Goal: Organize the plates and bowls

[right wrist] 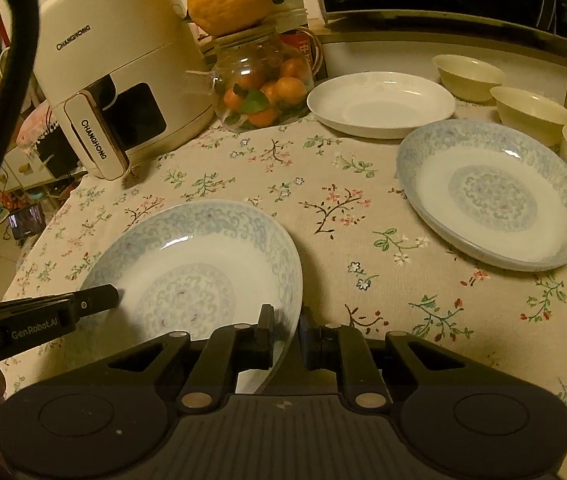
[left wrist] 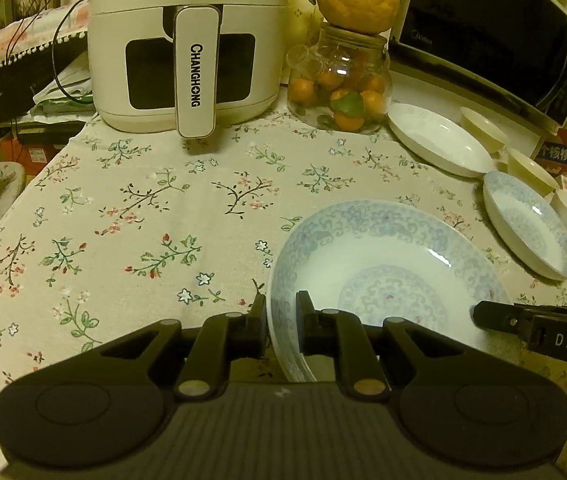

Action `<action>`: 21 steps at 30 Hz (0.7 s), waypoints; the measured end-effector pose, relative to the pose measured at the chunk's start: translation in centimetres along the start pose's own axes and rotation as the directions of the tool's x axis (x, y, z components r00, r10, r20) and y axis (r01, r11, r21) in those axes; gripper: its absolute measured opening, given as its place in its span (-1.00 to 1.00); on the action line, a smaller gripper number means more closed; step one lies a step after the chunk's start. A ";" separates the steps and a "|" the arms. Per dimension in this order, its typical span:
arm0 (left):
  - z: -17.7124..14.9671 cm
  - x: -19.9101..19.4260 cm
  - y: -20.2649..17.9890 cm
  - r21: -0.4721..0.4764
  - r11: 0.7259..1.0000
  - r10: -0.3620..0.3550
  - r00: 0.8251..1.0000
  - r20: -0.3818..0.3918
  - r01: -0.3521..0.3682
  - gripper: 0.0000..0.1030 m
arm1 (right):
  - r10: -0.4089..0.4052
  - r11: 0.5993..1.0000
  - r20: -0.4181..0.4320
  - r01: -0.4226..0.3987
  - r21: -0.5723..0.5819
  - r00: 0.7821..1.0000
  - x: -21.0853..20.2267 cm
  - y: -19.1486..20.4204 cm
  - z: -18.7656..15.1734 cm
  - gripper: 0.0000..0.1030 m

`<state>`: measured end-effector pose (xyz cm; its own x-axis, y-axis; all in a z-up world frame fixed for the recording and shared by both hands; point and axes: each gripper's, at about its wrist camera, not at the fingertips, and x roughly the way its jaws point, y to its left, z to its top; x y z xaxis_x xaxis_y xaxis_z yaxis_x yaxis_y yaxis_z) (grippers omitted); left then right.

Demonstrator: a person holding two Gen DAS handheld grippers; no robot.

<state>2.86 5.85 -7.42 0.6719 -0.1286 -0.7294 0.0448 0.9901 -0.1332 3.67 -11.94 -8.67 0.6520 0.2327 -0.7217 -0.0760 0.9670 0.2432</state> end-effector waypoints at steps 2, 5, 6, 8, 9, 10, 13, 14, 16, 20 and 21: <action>0.0 -0.1 -0.1 0.007 1.000 0.011 1.000 0.000 -0.011 -0.76 | -0.002 1.000 0.005 0.002 0.008 1.000 -0.2 -0.2 0.0 -0.72; 0.2 -0.4 0.0 0.007 1.000 0.017 1.000 -0.003 -0.017 -0.74 | -0.010 1.000 0.023 0.010 0.018 1.000 -0.8 -0.5 0.1 -0.64; 0.3 -0.6 0.0 0.007 1.000 0.023 1.000 -0.003 -0.023 -0.65 | -0.012 1.000 0.027 0.012 0.021 1.000 -1.0 -0.6 0.2 -0.59; 0.5 -1.0 0.1 0.006 0.999 0.033 0.999 0.000 -0.033 -0.45 | -0.009 1.000 0.033 0.008 0.029 0.999 -1.3 -0.8 0.2 -0.51; 0.7 -1.2 0.1 0.004 0.999 0.035 0.999 0.001 -0.035 -0.29 | -0.008 0.999 0.039 0.006 0.032 0.999 -1.6 -0.9 0.2 -0.46; 0.9 -1.6 0.1 0.002 0.999 0.041 0.999 0.007 -0.041 -0.12 | -0.008 0.999 0.045 0.006 0.032 0.999 -1.9 -1.0 0.2 -0.43; 1.4 -2.7 -0.3 0.005 0.998 0.069 0.997 0.035 -0.069 0.43 | -0.010 1.000 0.076 0.008 0.022 0.997 -3.0 -1.3 0.1 -0.22; 1.7 -3.1 -0.5 0.005 0.997 0.075 0.996 0.049 -0.076 0.50 | -0.015 1.000 0.090 0.014 0.015 0.996 -3.5 -1.5 0.1 -0.15; 2.1 -3.7 -1.1 0.002 0.997 0.076 0.994 0.076 -0.077 0.70 | -0.031 0.999 0.113 0.030 0.012 0.993 -4.3 -1.8 0.3 0.00; 3.1 -4.3 -2.7 -0.004 0.997 0.073 0.991 0.114 -0.073 0.90 | -0.078 0.997 0.172 0.077 0.016 0.982 -6.2 -3.1 0.7 0.56; 3.3 -4.4 -3.1 0.000 0.997 0.073 0.990 0.118 -0.073 0.95 | -0.091 0.996 0.183 0.088 0.024 0.979 -6.5 -3.4 0.9 0.66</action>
<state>2.18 3.54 -1.63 0.7561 -0.0485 -0.6527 -0.0049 0.9968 -0.0797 0.32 -16.88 -4.21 0.7829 0.1211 -0.6102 -0.0002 0.9809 0.1944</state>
